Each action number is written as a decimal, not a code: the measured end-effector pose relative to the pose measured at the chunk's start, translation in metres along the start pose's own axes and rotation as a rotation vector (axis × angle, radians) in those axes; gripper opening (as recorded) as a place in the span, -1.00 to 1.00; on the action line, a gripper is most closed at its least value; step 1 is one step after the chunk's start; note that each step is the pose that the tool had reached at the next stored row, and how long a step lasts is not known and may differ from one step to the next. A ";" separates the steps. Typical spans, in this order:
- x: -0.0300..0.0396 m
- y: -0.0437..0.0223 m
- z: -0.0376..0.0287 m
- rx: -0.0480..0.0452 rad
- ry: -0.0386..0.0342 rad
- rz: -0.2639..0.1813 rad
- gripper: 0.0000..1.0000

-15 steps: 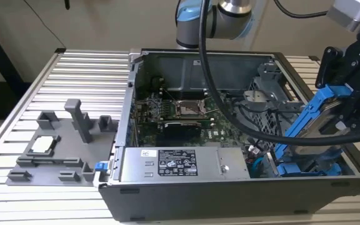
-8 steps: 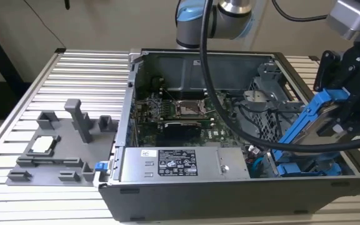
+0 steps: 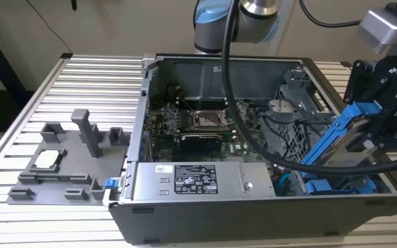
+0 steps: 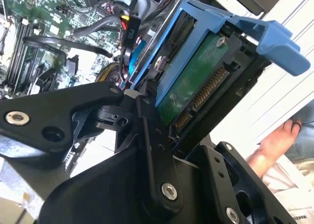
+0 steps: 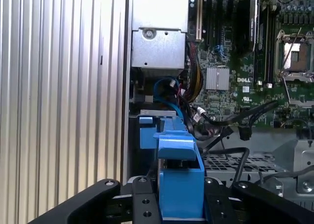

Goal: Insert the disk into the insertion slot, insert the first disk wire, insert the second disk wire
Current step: 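Insert the disk into the insertion slot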

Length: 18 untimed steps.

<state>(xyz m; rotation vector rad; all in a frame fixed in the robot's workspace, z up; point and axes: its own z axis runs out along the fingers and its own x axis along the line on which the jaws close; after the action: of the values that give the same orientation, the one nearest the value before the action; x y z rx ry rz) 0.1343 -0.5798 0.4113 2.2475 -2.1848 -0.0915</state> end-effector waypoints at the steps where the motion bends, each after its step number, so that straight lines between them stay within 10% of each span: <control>1: 0.0000 -0.0005 0.0007 0.0001 -0.0025 -0.001 -0.35; 13: 0.0068 -0.0016 0.0067 -0.0063 -0.0134 -0.002 -0.35; 18: 0.0067 -0.0025 0.0024 -0.0352 -0.0150 -0.001 -0.35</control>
<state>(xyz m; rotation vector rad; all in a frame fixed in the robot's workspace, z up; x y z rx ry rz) 0.1369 -0.5864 0.4086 2.2364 -2.1719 -0.1461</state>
